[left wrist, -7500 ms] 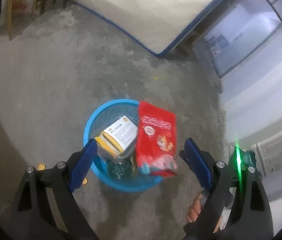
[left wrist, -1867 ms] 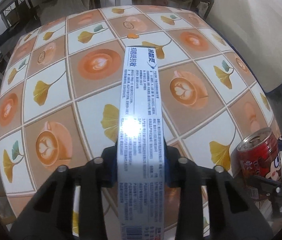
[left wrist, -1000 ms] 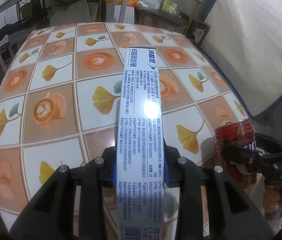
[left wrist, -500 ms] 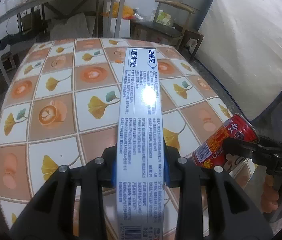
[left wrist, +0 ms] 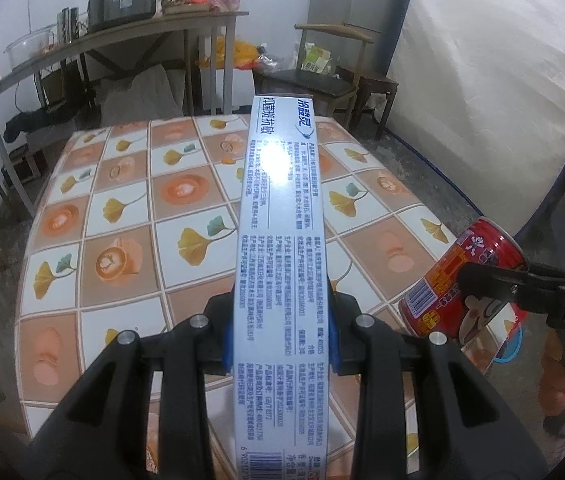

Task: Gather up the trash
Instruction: 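Lift the red can and toothpaste box off the table with both tools, then carry the red can and toothpaste box to the blue wastebasket with both tools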

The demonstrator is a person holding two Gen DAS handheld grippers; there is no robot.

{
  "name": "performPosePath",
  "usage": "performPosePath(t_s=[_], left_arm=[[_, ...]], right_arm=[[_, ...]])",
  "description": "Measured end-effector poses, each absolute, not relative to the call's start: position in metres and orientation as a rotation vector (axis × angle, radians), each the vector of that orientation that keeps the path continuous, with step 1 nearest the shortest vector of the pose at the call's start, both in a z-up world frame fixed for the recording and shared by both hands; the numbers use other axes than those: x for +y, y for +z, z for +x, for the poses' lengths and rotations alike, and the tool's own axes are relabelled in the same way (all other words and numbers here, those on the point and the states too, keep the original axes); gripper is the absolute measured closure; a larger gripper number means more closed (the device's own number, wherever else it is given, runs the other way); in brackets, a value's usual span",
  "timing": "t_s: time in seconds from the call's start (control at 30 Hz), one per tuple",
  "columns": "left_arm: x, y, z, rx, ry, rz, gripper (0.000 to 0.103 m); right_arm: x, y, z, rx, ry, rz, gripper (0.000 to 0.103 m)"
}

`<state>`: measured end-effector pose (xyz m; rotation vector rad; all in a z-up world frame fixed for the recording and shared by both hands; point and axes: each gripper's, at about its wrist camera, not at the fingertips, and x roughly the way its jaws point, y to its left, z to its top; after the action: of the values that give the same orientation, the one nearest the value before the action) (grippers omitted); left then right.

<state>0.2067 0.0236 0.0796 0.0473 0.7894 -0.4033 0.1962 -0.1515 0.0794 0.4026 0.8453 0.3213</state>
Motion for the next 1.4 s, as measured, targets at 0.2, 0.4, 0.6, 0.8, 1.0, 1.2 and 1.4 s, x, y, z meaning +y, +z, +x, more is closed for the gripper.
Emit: performPosePath(t_s=[0.2, 0.4, 0.6, 0.8, 1.0, 1.2, 1.4], left_arm=[[0.013, 0.090, 0.194, 0.747, -0.404, 0.083, 0.072], [-0.004, 0.101, 0.182, 0.727, -0.449, 0.092, 0.072], [-0.035, 0.111, 0.171, 0.702, -0.577, 0.100, 0.072], [-0.097, 0.110, 0.154, 0.706, -0.748, 0.181, 0.072], [-0.179, 0.103, 0.124, 0.706, -0.906, 0.264, 0.072], [-0.260, 0.092, 0.091, 0.709, -1.051, 0.310, 0.072], [-0.340, 0.057, 0.068, 0.784, -1.178, 0.307, 0.072]], right_arm=[[-0.159, 0.087, 0.182, 0.814, 0.317, 0.414, 0.037], [-0.173, 0.095, 0.165, 0.776, 0.300, 0.429, 0.037], [-0.202, 0.096, 0.133, 0.735, 0.225, 0.488, 0.037], [-0.246, 0.085, 0.078, 0.642, 0.129, 0.608, 0.037], [-0.306, 0.069, 0.018, 0.568, -0.004, 0.704, 0.037], [-0.369, 0.052, -0.049, 0.508, -0.180, 0.767, 0.037], [-0.431, 0.024, -0.119, 0.476, -0.423, 0.795, 0.037]])
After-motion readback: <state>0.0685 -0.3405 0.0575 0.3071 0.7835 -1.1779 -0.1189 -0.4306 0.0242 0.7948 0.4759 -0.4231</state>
